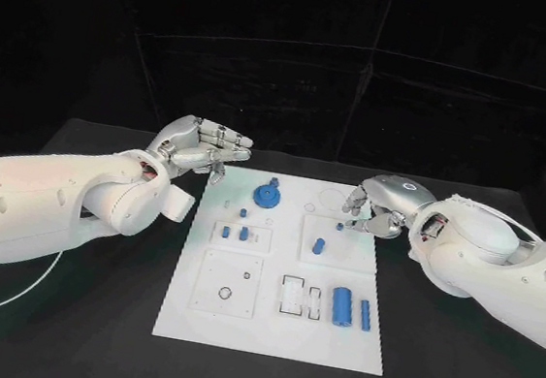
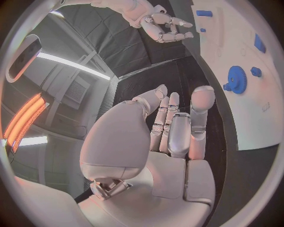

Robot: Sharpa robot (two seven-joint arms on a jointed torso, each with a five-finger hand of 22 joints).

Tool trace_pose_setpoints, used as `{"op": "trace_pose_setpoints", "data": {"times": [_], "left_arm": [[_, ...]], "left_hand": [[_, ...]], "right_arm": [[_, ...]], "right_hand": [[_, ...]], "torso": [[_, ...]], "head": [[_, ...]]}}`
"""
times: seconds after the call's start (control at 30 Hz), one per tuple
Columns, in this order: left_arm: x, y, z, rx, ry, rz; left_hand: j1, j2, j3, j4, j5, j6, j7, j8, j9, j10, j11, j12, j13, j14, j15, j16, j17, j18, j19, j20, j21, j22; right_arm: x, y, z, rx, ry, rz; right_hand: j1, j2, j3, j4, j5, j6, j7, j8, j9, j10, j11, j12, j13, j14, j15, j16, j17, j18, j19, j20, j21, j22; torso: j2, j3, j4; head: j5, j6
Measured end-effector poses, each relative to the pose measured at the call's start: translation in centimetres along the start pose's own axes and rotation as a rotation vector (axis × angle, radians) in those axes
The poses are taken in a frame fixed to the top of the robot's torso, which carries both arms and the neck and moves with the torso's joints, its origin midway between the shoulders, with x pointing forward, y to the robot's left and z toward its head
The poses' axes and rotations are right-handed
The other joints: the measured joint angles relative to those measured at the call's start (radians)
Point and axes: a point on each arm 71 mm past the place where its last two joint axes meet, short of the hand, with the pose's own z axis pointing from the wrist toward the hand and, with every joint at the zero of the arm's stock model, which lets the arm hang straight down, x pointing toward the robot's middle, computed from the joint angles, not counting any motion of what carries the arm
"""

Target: Assemble the parts on the task board

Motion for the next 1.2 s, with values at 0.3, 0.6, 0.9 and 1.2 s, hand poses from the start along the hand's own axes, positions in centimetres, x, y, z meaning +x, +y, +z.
{"op": "trace_pose_setpoints", "data": {"times": [0.3,0.6,0.9,1.2], "left_arm": [[0.0,-0.2,-0.2,0.021,-0.026,-0.073],[0.0,-0.3,-0.2,0.028,-0.034,-0.101],[-0.1,-0.2,-0.2,0.026,-0.037,-0.110],[-0.2,-0.2,-0.1,0.025,-0.040,-0.112]], "left_hand": [[-0.004,0.004,0.000,0.000,0.000,0.003,-0.003,0.004,0.000,0.007,0.000,0.008,0.000,-0.004,-0.004,-0.004,-0.003,0.000,0.000,0.000,-0.007,-0.005],[-0.004,0.004,0.000,0.000,0.000,0.003,-0.004,0.004,0.000,0.007,0.000,0.008,0.001,-0.007,0.000,-0.004,-0.004,0.000,0.000,0.000,-0.007,-0.008],[-0.004,0.004,0.000,0.000,0.000,0.003,-0.004,0.003,-0.001,0.007,0.000,0.008,0.001,-0.007,0.000,-0.004,-0.003,0.000,0.000,0.000,-0.007,-0.009],[-0.004,0.004,0.000,0.000,0.000,0.003,-0.004,0.003,-0.001,0.007,0.000,0.007,0.001,-0.007,0.000,-0.004,-0.004,0.000,-0.004,-0.004,-0.011,-0.010]], "right_arm": [[1.3,0.3,0.4,0.002,0.040,-0.037],[2.3,0.5,0.9,-0.002,0.064,-0.045],[2.9,0.8,1.2,-0.010,0.074,-0.042],[2.9,0.9,1.4,-0.012,0.070,-0.041]], "right_hand": [[0.002,-0.010,0.018,-0.004,0.000,-0.007,0.007,-0.009,0.000,-0.009,0.009,-0.016,-0.035,-0.004,0.004,0.000,-0.004,0.000,-0.005,0.005,0.000,0.000],[0.019,-0.007,0.074,-0.021,-0.023,-0.007,0.007,-0.021,0.001,-0.009,0.009,-0.028,-0.081,-0.004,0.004,0.000,-0.006,0.000,-0.001,0.008,0.000,0.000],[0.019,-0.007,0.131,-0.031,-0.047,-0.001,0.013,-0.025,-0.001,0.000,0.007,-0.032,-0.112,-0.004,0.004,0.000,-0.001,0.000,-0.001,0.008,0.000,0.000],[0.019,-0.007,0.194,-0.039,-0.060,0.006,0.013,-0.030,0.000,0.015,0.007,-0.033,-0.142,0.000,0.007,0.000,0.004,0.000,-0.001,0.008,0.000,0.000]], "torso": [[0.001,0.0003,0.0006],[0.001,0.0007,0.0006],[0.001,0.0010,0.0005],[0.000,0.0010,0.0002]], "head": [[-0.001,0.000],[-0.001,-0.002],[-0.001,-0.003],[0.001,-0.003]]}}
